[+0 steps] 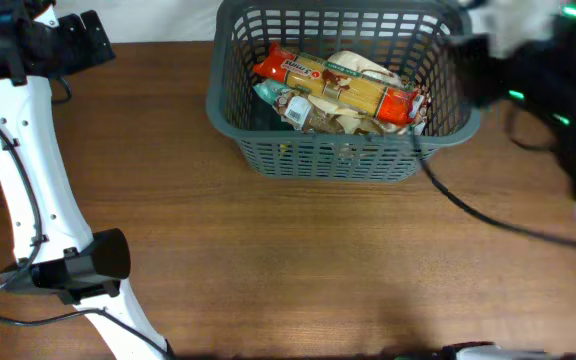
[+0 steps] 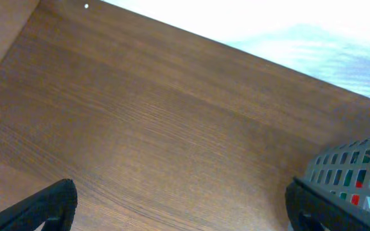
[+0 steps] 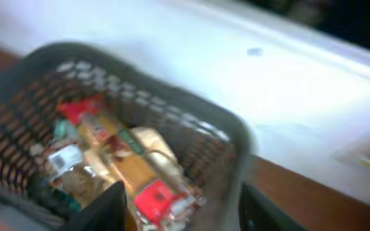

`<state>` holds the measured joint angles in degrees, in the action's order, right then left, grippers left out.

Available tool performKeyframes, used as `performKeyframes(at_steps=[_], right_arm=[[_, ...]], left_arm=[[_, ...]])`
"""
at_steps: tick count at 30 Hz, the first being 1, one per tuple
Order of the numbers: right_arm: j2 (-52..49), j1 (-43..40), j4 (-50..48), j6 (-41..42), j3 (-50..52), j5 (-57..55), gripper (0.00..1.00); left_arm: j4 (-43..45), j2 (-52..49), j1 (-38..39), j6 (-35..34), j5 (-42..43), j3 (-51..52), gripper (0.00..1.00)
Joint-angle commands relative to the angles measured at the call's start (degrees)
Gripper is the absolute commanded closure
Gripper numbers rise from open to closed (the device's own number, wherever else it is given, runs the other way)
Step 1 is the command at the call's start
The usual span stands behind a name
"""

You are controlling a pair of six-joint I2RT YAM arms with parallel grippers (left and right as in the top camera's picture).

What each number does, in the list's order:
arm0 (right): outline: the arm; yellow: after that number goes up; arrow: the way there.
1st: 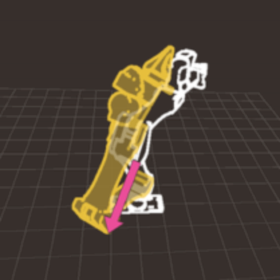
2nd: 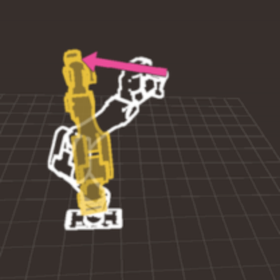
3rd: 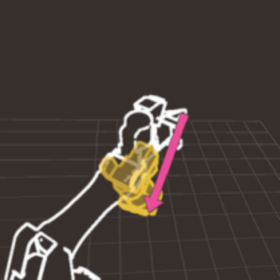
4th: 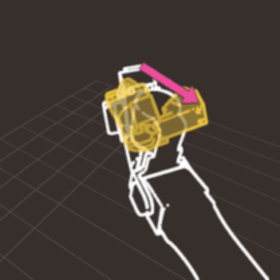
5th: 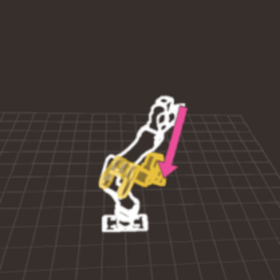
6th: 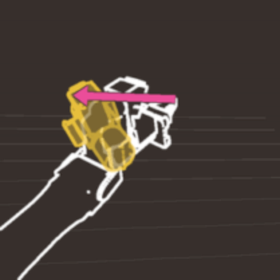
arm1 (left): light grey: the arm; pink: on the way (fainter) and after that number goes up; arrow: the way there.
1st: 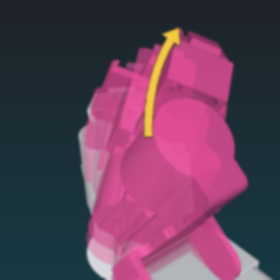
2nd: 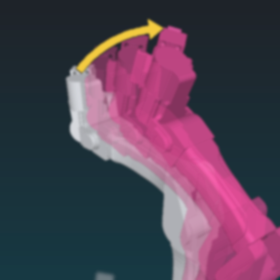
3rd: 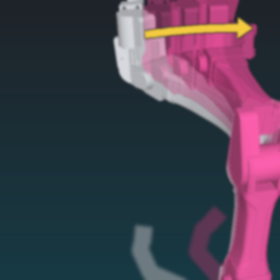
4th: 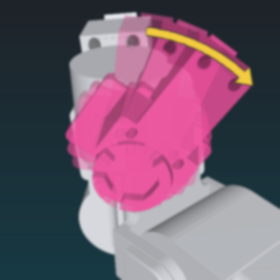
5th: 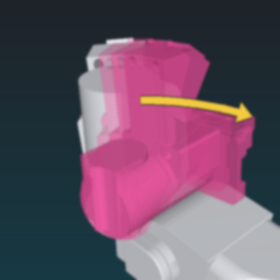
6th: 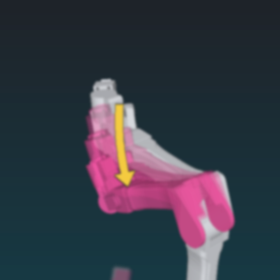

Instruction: Pack container

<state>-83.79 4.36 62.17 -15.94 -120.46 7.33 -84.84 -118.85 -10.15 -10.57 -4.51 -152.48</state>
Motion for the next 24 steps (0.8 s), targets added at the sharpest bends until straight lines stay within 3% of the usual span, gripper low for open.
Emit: performKeyframes(at_steps=[1,7,9,10,24], right_arm=[[1.0,-4.7,3.3,6.7,0.1,-3.7,0.46],[0.3,-16.9,11.8,8.2,0.2,-5.9,0.38],[-0.2,-20.4,12.4,11.0,0.3,-5.5,0.18],[-0.3,-21.8,12.3,11.6,0.3,-5.1,0.01],[-0.4,-24.7,11.6,12.0,0.3,-5.0,0.01]], left_arm=[[-0.1,-0.3,-0.2,-0.7,0.2,-0.2,0.01],[-0.1,-0.3,-0.2,-0.7,0.2,-0.2,0.01],[-0.1,-0.3,-0.2,-0.7,0.2,-0.2,0.01],[-0.1,-0.3,-0.2,-0.7,0.2,-0.2,0.01],[-0.1,-0.3,-0.2,-0.7,0.2,-0.2,0.01]])
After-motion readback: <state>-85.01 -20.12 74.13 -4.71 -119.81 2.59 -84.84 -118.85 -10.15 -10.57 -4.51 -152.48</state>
